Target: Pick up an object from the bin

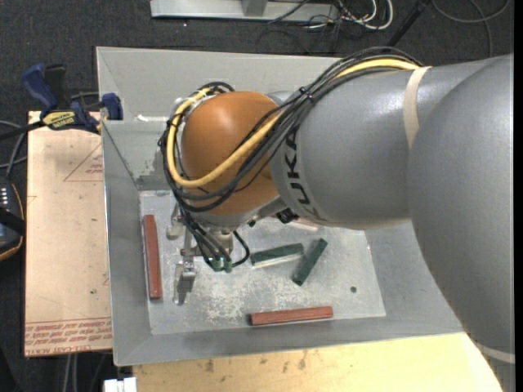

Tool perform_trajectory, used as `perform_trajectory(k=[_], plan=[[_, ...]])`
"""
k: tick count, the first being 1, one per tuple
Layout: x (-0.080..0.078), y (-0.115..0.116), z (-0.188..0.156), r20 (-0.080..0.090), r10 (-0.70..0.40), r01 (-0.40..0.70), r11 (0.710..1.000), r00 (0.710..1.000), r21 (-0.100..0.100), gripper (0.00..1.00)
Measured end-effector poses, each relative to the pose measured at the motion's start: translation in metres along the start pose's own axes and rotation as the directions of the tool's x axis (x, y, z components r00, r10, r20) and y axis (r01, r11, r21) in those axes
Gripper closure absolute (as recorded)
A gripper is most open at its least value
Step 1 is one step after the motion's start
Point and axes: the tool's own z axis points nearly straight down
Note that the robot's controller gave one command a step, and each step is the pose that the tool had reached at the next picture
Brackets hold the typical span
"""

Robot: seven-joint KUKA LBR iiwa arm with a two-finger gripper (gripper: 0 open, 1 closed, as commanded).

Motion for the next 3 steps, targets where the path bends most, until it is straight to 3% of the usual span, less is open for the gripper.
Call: perform_trajectory(k=[1, 2, 3], plan=[[-0.002, -0.001, -0.004, 0.007, 0.004, -0.004, 1.0, 1.0, -0.002, 0.0], [-0.024, -0.001, 0.046, 0.015, -0.051, 0.052, 0.999, 0.999, -0.004, 0.0], [-0.02, 0.004, 0.073, 0.004, -0.294, 0.294, 0.956, 0.956, 0.001, 0.0]])
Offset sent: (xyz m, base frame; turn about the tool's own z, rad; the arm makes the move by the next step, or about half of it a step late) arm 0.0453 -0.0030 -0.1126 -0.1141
